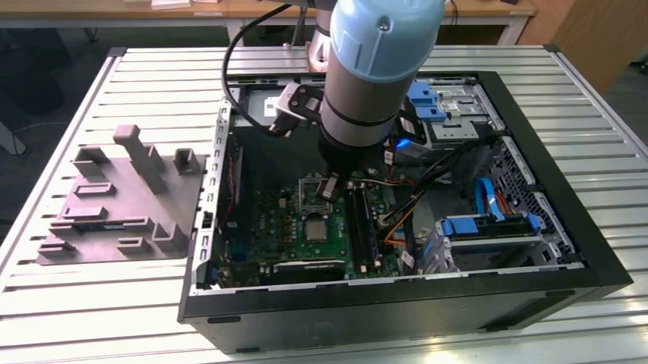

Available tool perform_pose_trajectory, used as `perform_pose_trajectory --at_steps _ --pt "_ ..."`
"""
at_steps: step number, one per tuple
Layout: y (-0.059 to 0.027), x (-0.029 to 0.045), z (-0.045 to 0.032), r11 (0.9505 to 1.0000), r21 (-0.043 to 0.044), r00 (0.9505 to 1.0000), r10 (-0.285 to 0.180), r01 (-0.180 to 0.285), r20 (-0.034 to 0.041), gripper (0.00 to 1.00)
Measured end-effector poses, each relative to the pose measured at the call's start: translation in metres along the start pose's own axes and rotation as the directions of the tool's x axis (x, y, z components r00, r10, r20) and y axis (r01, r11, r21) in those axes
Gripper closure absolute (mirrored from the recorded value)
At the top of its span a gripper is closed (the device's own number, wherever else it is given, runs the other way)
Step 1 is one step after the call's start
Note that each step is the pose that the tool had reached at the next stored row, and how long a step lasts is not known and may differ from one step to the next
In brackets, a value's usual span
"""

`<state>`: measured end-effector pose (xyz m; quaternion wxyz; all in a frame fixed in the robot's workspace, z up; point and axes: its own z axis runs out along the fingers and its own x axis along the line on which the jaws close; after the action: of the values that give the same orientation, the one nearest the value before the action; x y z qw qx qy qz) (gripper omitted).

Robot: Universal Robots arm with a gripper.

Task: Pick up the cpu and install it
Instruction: 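Close the cpu cover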

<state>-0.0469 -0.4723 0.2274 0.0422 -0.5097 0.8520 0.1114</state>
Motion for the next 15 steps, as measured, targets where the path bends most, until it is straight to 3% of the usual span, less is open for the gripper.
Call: perform_pose_trajectory --at_steps 3,6,8,15 --pt "-0.0020 -0.0004 0.0025 1.0000 -0.0039 1.0000 0.000 0.000 0.0068 0.89" --pt "-0.0029 -0.0005 0.0044 0.9999 -0.0156 0.9996 -0.001 0.002 0.0284 0.89" --pt "-0.0037 -0.0005 0.0062 0.9998 -0.0209 0.9993 -0.002 0.002 0.0384 0.89" --pt "-0.0066 -0.0051 0.0121 0.9997 -0.0248 0.9990 -0.002 0.003 0.0456 0.89"
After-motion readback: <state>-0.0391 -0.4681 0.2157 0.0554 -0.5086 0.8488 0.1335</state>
